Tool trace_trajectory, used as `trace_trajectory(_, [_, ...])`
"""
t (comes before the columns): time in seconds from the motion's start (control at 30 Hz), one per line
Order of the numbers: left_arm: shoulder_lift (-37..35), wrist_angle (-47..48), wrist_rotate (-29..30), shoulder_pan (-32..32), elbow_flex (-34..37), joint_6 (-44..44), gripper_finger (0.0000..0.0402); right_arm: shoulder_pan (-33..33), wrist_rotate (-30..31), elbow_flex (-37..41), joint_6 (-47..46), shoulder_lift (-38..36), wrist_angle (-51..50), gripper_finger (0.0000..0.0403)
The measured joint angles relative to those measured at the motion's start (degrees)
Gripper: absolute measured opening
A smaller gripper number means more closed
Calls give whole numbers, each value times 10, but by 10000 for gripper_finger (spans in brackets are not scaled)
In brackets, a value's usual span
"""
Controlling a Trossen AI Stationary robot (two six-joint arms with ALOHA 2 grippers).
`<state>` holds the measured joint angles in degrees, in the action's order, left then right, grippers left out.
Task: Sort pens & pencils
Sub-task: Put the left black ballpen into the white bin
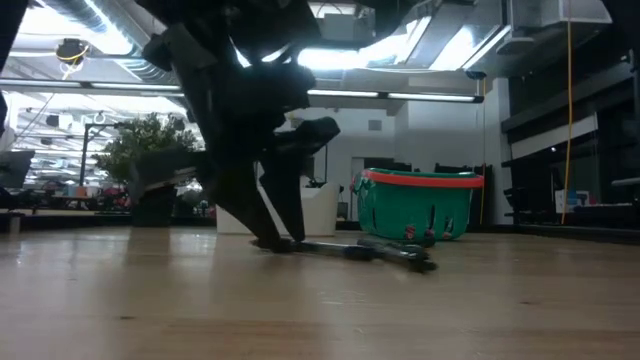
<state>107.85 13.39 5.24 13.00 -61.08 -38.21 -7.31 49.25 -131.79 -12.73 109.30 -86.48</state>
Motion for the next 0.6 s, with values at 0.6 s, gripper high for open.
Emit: trace_trajectory(0.6, [2, 3, 64, -9, -11, 9, 95, 0, -14, 0, 21, 0, 24, 76])
